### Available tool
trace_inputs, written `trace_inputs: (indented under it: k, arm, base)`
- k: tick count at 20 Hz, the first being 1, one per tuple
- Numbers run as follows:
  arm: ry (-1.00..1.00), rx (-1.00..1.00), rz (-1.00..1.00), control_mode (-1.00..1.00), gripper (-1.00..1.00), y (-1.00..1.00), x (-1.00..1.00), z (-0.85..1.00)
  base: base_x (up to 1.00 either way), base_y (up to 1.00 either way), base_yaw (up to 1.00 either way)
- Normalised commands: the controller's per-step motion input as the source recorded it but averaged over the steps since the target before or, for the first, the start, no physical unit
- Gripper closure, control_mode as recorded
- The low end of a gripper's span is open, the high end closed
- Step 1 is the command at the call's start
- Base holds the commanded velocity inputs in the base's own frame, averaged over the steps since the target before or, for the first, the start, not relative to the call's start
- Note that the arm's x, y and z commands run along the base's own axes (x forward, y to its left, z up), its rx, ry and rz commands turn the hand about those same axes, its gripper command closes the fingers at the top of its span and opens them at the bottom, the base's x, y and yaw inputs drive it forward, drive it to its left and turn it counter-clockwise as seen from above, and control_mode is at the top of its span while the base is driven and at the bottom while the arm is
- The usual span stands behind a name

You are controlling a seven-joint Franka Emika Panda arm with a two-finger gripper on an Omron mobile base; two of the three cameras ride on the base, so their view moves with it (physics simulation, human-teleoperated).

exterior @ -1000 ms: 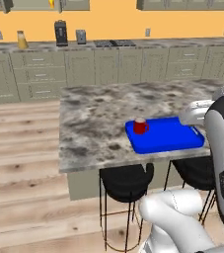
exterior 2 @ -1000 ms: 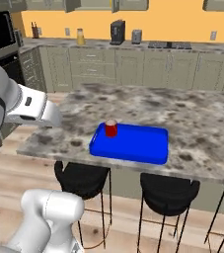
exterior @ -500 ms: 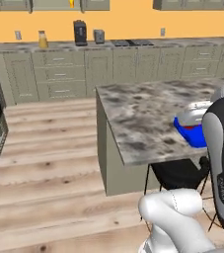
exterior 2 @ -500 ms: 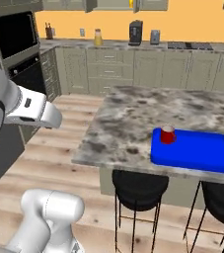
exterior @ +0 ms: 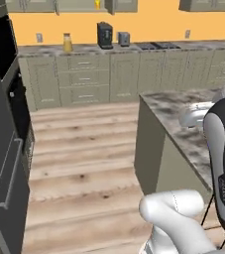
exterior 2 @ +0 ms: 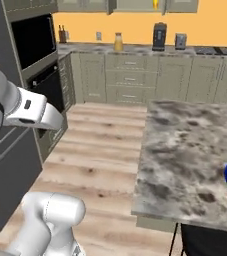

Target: There is a tray on the dining counter. Grab the cup, mug, and pitcher and place them on the tray. The pitcher may be placed next to the tray if it cannot fit the tray.

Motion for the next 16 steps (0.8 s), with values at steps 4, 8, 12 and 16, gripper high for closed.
trace_inputs:
  k: [4,8,12,16]
  arm:
    - [0.00,0.00,0.00,1.00,-1.00,0.00,0.00,0.00]
    - [0.00,0.00,0.00,1.00,-1.00,0.00,0.00,0.00]
    - [0.00,0.00,0.00,1.00,-1.00,0.00,0.00,0.00]
    - [0.00,0.00,0.00,1.00,-1.00,0.00,0.00,0.00]
  base:
    - [1.00,1.00,0.00]
    - [1.00,0.56,0.00]
    - [1.00,0.00,-0.01]
    - [1.00,-0.29,-0.04]
